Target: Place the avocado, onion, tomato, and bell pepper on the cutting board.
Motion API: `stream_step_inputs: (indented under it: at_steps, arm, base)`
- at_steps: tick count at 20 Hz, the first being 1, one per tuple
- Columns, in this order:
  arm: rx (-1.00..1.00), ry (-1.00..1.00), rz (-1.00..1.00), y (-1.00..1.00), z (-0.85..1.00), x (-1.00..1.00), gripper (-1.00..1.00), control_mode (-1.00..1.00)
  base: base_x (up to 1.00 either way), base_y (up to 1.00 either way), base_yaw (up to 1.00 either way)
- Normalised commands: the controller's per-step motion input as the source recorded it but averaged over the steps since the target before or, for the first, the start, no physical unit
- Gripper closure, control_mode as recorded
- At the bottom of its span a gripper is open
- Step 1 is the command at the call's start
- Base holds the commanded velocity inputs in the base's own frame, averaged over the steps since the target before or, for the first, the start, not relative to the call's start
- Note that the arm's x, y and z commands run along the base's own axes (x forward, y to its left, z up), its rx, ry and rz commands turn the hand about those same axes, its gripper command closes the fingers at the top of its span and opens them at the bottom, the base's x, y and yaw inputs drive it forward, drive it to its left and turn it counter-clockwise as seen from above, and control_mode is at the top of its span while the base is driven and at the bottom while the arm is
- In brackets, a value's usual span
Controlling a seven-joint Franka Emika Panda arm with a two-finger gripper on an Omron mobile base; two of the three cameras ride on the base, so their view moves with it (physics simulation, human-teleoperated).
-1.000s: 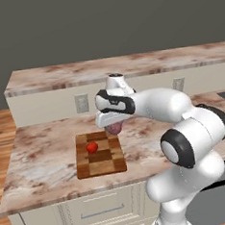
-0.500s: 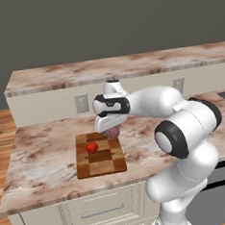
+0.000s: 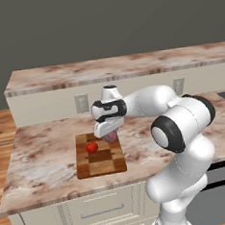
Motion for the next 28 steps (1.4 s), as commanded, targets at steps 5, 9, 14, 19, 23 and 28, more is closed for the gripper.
stream_step_inputs:
  at_steps: [5, 9, 14, 19, 23, 28]
  arm:
    - [0.00, 0.00, 0.08, 0.07, -0.24, 0.04, 1.00, -1.00]
    - [0.00, 0.00, 0.05, 0.20, -0.19, 0.07, 1.00, -1.00]
    - [0.00, 0.01, 0.03, 0.07, -0.21, 0.12, 1.00, -1.00]
    - [0.00, 0.02, 0.02, 0.00, -0.26, 0.15, 1.00, -1.00]
    - [0.00, 0.02, 0.01, 0.01, -0.22, 0.18, 1.00, -1.00]
    - [0.00, 0.01, 0.01, 0.00, -0.14, 0.09, -1.00, -1.00]
  base:
    - [0.00, 0.00, 0.00]
    - [0.00, 0.00, 0.00]
    - [0.00, 0.00, 0.00]
    - [0.00, 0.00, 0.00]
    - [0.00, 0.00, 0.00]
    - [0.00, 0.00, 0.00]
